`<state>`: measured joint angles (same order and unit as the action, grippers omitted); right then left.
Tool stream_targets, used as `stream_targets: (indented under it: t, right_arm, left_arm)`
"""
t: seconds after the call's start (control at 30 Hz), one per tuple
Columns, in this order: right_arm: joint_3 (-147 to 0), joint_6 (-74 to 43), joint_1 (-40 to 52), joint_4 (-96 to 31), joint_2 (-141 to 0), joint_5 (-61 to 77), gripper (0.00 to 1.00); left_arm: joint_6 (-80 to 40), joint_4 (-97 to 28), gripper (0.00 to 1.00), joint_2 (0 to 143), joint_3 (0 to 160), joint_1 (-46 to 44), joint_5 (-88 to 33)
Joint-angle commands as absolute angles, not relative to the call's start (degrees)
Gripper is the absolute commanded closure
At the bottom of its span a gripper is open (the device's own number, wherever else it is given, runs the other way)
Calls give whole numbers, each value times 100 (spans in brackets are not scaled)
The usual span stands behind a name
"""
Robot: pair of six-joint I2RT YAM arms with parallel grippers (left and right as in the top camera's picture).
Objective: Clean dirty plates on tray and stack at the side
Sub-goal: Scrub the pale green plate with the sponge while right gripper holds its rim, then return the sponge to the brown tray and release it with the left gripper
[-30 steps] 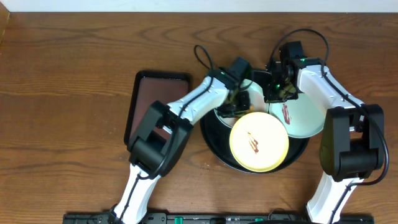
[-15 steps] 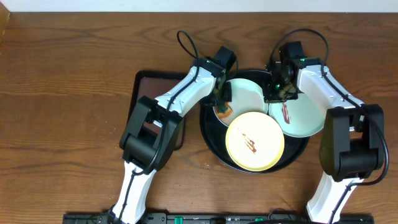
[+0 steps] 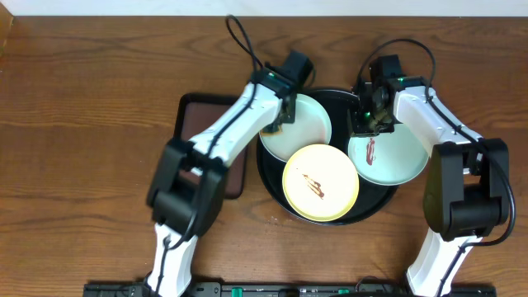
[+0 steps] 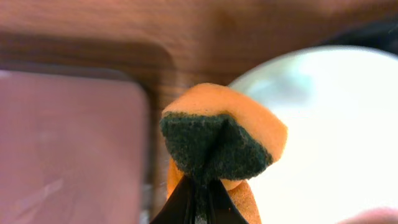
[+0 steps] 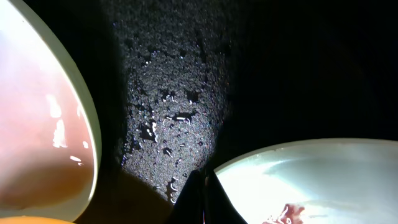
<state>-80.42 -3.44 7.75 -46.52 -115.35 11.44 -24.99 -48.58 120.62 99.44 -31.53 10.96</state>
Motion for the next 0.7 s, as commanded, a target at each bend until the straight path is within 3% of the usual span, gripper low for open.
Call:
stream_targets:
  t: [0.0,0.33,0.47,0.67]
  right_arm:
    - [-8047,-423,770,-4672,-11463,1055,99]
    - [-8047,45,770,-4493,-11463,1815,97]
    - [-8047,187,770,-4045,-11463,2757,63]
    - [-8047,91,773,-3887,-11511,2939,57]
  left_arm:
    - [-2399,-5017,93,11330,10090,-3046,1409]
    - [-2359,-5450,93,10951,10090,-2838,816]
    - [-2359,-5968,93,10951,10088,-2263,810]
    - [-1990,-6062,93,10954,9830,-1621,276]
